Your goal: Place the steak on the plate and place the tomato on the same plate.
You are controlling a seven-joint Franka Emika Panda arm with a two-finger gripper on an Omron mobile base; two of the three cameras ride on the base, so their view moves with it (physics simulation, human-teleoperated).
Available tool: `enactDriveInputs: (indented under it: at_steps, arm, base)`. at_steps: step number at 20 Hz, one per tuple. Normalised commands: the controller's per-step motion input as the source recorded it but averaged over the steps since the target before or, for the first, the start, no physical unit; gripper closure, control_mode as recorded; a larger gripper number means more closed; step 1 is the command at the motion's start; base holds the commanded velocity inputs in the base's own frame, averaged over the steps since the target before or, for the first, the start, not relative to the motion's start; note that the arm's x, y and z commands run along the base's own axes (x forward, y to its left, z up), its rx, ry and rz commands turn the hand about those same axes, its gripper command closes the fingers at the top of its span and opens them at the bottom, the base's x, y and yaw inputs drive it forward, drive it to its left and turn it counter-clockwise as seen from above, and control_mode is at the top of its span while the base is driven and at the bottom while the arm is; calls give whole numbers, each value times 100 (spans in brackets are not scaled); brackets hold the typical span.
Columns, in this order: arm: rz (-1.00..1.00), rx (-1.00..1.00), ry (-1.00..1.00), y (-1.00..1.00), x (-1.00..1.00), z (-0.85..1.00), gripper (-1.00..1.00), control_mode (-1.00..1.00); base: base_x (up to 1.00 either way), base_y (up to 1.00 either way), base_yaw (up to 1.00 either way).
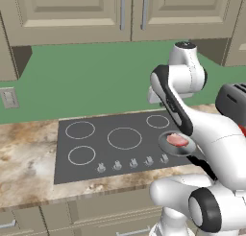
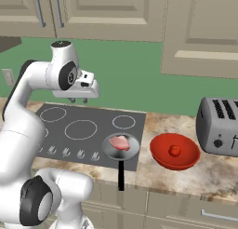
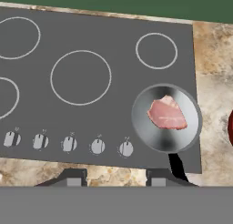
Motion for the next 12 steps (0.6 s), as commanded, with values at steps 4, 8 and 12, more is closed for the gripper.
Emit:
enactDriveInputs:
  at_steps: [4,8,12]
  arm:
    - [0,0,-6,-5,-11,-1,-100,-100]
    - [1,5,-14,-31,-26,-3,-100,-100]
    - [0,6,-5,-42,-20,-13,-100,-100]
  base:
    - [0,0,0]
    - [0,0,0]
    - [0,0,0]
